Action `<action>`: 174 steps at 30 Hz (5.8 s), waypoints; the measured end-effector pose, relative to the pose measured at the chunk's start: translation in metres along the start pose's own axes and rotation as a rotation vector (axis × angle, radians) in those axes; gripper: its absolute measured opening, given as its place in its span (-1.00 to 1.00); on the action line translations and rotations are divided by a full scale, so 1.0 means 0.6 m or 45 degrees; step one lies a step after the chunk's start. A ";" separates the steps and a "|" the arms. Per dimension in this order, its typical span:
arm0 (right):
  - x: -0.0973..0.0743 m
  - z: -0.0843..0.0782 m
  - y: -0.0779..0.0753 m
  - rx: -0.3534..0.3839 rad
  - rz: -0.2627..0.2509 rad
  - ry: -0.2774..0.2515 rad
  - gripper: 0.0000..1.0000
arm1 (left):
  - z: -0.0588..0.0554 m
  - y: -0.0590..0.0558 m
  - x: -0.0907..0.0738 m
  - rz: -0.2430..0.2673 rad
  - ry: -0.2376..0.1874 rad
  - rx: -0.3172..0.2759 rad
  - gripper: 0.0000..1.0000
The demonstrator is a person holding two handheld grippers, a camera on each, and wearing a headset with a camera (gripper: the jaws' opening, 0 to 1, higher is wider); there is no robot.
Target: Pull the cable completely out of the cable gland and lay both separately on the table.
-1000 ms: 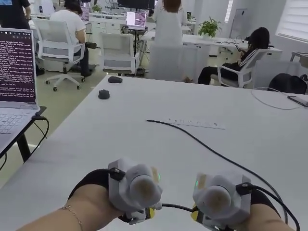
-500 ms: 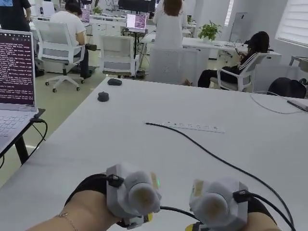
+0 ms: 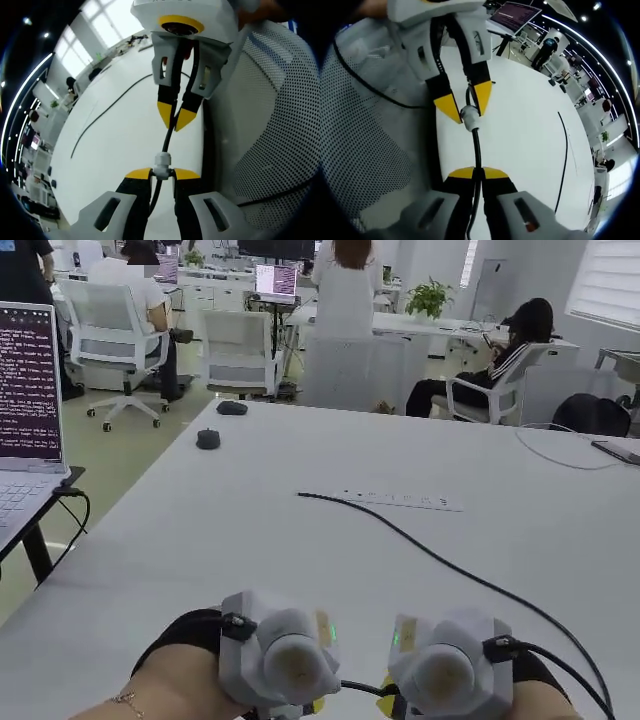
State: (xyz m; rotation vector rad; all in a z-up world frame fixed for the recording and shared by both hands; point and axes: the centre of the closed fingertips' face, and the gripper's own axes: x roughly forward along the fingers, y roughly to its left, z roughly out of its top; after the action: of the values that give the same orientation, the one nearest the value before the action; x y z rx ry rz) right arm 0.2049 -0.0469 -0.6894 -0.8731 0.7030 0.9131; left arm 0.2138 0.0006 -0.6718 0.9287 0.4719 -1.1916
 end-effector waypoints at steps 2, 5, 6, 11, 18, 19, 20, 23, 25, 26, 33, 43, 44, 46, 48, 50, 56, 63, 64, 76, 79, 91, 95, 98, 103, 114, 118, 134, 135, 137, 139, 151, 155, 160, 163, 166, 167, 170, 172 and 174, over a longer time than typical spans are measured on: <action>0.001 -0.014 -0.008 0.017 -0.018 0.048 -0.94 | -0.005 0.005 0.000 0.016 0.020 0.002 -0.67; -0.001 -0.035 -0.018 0.071 -0.044 0.108 -0.94 | -0.011 0.012 -0.002 0.025 0.026 -0.027 -0.67; -0.001 -0.039 -0.020 0.081 -0.047 0.120 -0.94 | -0.010 0.013 -0.003 0.032 0.023 -0.034 -0.67; -0.002 -0.061 -0.022 0.148 -0.045 0.185 -0.93 | -0.013 0.013 -0.001 0.033 0.040 -0.025 -0.67; -0.003 0.008 -0.010 0.036 -0.019 -0.028 -0.55 | 0.000 0.001 -0.001 0.004 0.002 0.010 -0.67; -0.002 0.013 -0.005 0.014 -0.011 -0.041 -0.54 | 0.000 -0.002 0.000 0.002 0.005 0.028 -0.67; -0.001 0.019 0.001 0.001 0.008 -0.057 -0.56 | 0.000 -0.003 0.000 0.001 0.006 0.031 -0.66; -0.003 0.031 0.021 -0.034 0.056 -0.091 -0.68 | 0.001 -0.004 0.000 -0.008 0.004 0.045 -0.67; -0.002 0.031 0.020 -0.040 0.057 -0.089 -0.83 | 0.000 -0.005 0.000 -0.012 0.007 0.042 -0.67; -0.002 0.028 0.016 -0.043 0.046 -0.086 -0.89 | 0.001 -0.007 0.000 -0.021 0.002 0.044 -0.67; 0.000 -0.012 -0.001 0.005 -0.011 0.040 -0.94 | -0.003 -0.004 0.001 -0.009 0.018 0.043 -0.67; -0.005 -0.063 -0.017 0.110 -0.043 0.196 -0.88 | -0.015 0.004 0.001 0.012 0.058 0.005 -0.66; -0.005 -0.056 -0.019 0.106 -0.053 0.172 -0.81 | -0.017 0.004 0.001 0.010 0.063 0.010 -0.66; -0.004 -0.042 -0.020 0.094 -0.057 0.129 -0.61 | -0.018 0.003 0.001 0.006 0.064 0.012 -0.66; -0.002 -0.021 -0.015 0.075 -0.042 0.063 -0.51 | -0.018 0.001 0.002 0.002 0.063 0.020 -0.66; -0.001 -0.009 -0.004 0.041 -0.013 0.031 -0.51 | -0.015 0.000 0.001 -0.002 0.055 0.023 -0.66; 0.004 -0.003 0.017 -0.006 0.060 0.013 -0.95 | -0.003 -0.006 0.002 -0.019 0.015 0.037 -0.67; 0.003 -0.032 0.001 0.050 0.023 0.106 -0.95 | -0.006 -0.001 0.002 -0.012 0.023 0.027 -0.67; 0.002 -0.046 -0.002 0.059 0.014 0.150 -0.95 | -0.008 0.000 0.002 -0.011 0.027 0.018 -0.67; 0.000 -0.077 -0.016 0.064 -0.038 0.256 -0.72 | -0.005 0.007 -0.003 0.005 0.006 -0.043 -0.67; 0.007 -0.033 -0.002 0.024 0.000 0.118 -0.56 | 0.004 0.003 -0.005 -0.007 -0.026 -0.056 -0.67; 0.007 0.005 0.015 -0.064 0.043 -0.004 -0.93 | 0.010 -0.018 0.000 -0.060 -0.041 0.004 -0.67; 0.008 -0.018 0.007 -0.028 0.019 0.068 -0.95 | 0.012 -0.015 0.000 -0.046 -0.042 0.003 -0.67; 0.009 -0.033 0.001 0.009 0.008 0.112 -0.95 | 0.005 -0.008 0.000 -0.027 -0.022 -0.010 -0.67; 0.007 -0.073 -0.001 0.075 0.010 0.249 -0.95 | -0.005 0.003 -0.001 0.002 0.008 -0.026 -0.67; 0.005 -0.018 -0.004 0.031 -0.010 0.072 -0.58 | 0.007 -0.007 -0.003 -0.020 -0.022 0.001 -0.67; 0.002 0.008 0.010 -0.028 0.020 -0.008 -0.71 | 0.020 -0.015 -0.004 -0.049 -0.066 0.011 -0.67; 0.004 -0.053 -0.006 0.036 -0.013 0.178 -0.94 | 0.005 0.001 -0.003 -0.005 -0.021 -0.018 -0.67; 0.004 -0.057 -0.006 0.045 -0.013 0.192 -0.94 | 0.004 0.002 -0.003 -0.002 -0.017 -0.018 -0.67; 0.003 -0.069 -0.007 0.060 -0.016 0.228 -0.94 | 0.002 0.003 -0.003 0.003 -0.013 -0.021 -0.67; 0.002 -0.074 -0.005 0.059 -0.010 0.248 -0.93 | 0.002 0.005 -0.003 0.007 -0.013 -0.022 -0.67; 0.003 0.002 0.010 -0.039 0.015 0.005 -0.77 | 0.023 -0.005 -0.008 -0.021 -0.089 -0.021 -0.67; 0.007 -0.014 0.004 0.008 0.010 0.041 -0.94 | 0.022 -0.010 -0.005 -0.030 -0.075 0.004 -0.67; 0.005 -0.047 -0.010 0.037 -0.030 0.156 -0.94 | 0.005 0.008 -0.006 0.017 -0.032 -0.025 -0.67; 0.004 -0.066 -0.011 0.065 -0.035 0.215 -0.94 | -0.004 0.016 -0.008 0.040 -0.009 -0.040 -0.67; 0.003 -0.076 -0.012 0.092 -0.030 0.244 -0.94 | -0.017 0.024 -0.006 0.061 0.037 -0.054 -0.67; 0.001 -0.077 -0.015 0.109 -0.039 0.246 -0.94 | -0.019 0.025 -0.006 0.064 0.043 -0.057 -0.67; -0.001 -0.077 -0.018 0.157 -0.044 0.239 -0.94 | -0.026 0.030 -0.008 0.085 0.068 -0.068 -0.66; -0.002 -0.077 -0.016 0.168 -0.039 0.236 -0.94 | -0.029 0.032 -0.009 0.088 0.075 -0.074 -0.66; -0.002 -0.076 -0.016 0.173 -0.037 0.235 -0.94 | -0.031 0.035 -0.009 0.093 0.078 -0.074 -0.66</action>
State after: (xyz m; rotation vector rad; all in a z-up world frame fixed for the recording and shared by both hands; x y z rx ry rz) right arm 0.2060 -0.0901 -0.7070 -0.8513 0.8990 0.7558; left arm 0.2342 0.0203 -0.6708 0.9270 0.5150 -1.0805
